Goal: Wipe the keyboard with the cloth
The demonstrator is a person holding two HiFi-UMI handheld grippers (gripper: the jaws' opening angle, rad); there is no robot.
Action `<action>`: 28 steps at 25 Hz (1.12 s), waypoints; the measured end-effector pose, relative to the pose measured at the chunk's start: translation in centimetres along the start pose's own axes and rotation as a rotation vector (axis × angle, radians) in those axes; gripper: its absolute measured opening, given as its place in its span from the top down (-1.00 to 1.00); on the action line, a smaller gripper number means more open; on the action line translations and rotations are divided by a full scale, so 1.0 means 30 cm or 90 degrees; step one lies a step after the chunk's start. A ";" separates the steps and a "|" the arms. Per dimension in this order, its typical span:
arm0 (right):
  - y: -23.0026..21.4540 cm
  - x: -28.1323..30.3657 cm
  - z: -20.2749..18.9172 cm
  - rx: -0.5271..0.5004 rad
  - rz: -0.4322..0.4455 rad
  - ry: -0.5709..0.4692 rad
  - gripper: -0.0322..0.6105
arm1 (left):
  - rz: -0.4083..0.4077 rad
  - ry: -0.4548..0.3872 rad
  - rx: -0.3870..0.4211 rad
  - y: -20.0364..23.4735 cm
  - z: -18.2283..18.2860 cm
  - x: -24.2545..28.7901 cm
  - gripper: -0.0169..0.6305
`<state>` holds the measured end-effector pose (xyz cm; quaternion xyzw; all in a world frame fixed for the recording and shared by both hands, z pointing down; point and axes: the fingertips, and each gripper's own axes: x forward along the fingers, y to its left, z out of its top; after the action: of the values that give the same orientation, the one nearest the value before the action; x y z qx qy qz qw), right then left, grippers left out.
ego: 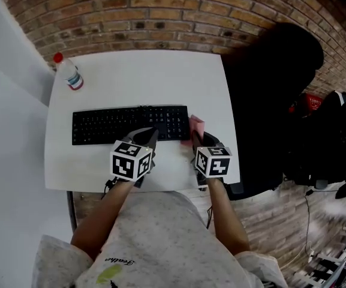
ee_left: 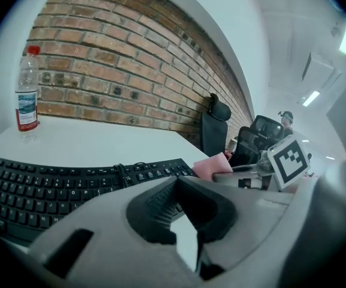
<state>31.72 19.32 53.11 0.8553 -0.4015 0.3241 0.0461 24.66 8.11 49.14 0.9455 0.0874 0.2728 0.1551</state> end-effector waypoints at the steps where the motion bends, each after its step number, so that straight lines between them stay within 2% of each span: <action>1: -0.001 0.006 0.007 -0.002 0.002 0.000 0.82 | 0.003 -0.001 -0.002 0.005 0.003 0.001 0.97; 19: -0.029 0.139 0.117 -0.024 0.037 0.000 0.82 | 0.078 -0.011 -0.035 0.153 0.025 -0.027 0.97; 28: -0.033 0.188 0.168 -0.040 0.043 0.009 0.82 | 0.096 -0.016 -0.055 0.205 0.041 -0.038 0.97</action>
<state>37.67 14.58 52.68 0.8373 -0.4396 0.3185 0.0648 24.87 1.77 49.68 0.9450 0.0024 0.2756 0.1761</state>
